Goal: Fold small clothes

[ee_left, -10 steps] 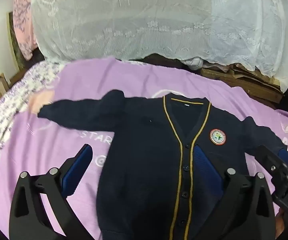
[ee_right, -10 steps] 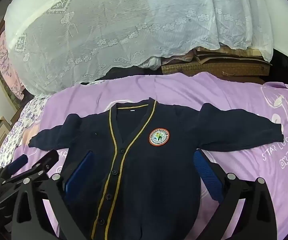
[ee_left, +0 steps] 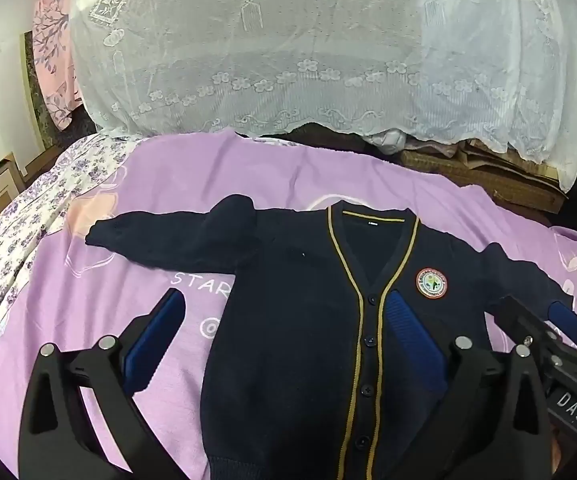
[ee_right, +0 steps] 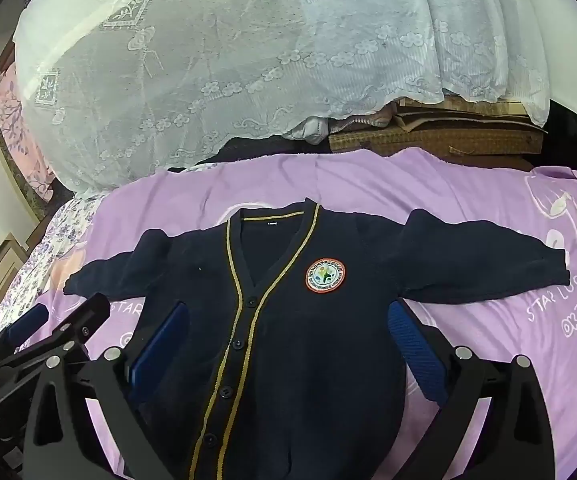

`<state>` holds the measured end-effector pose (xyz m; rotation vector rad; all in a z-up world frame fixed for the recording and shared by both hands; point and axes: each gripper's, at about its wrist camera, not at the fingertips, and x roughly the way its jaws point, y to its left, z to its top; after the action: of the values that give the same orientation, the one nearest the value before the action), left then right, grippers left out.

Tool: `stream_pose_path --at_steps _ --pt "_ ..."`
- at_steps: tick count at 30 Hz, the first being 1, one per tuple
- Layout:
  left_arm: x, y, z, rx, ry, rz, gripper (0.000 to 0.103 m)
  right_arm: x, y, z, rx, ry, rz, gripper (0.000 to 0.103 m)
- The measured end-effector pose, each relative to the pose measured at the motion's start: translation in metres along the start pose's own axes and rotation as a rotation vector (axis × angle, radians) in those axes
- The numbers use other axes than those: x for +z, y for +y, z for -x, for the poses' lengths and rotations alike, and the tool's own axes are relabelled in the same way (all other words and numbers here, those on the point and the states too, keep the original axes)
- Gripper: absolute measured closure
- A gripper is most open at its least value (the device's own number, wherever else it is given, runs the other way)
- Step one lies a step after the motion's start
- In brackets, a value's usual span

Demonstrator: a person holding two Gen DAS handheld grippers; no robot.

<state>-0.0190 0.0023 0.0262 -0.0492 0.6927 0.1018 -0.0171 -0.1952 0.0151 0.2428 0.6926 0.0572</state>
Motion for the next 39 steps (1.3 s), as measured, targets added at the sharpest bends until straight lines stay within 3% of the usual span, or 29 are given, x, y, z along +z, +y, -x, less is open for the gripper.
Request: stream_pose_path --at_steps 39 --pt "-0.0020 0.0042 -0.0014 0.014 -0.004 0.006 0.005 -0.0042 -0.0012 0.0023 0.008 -0.005 0.003 0.003"
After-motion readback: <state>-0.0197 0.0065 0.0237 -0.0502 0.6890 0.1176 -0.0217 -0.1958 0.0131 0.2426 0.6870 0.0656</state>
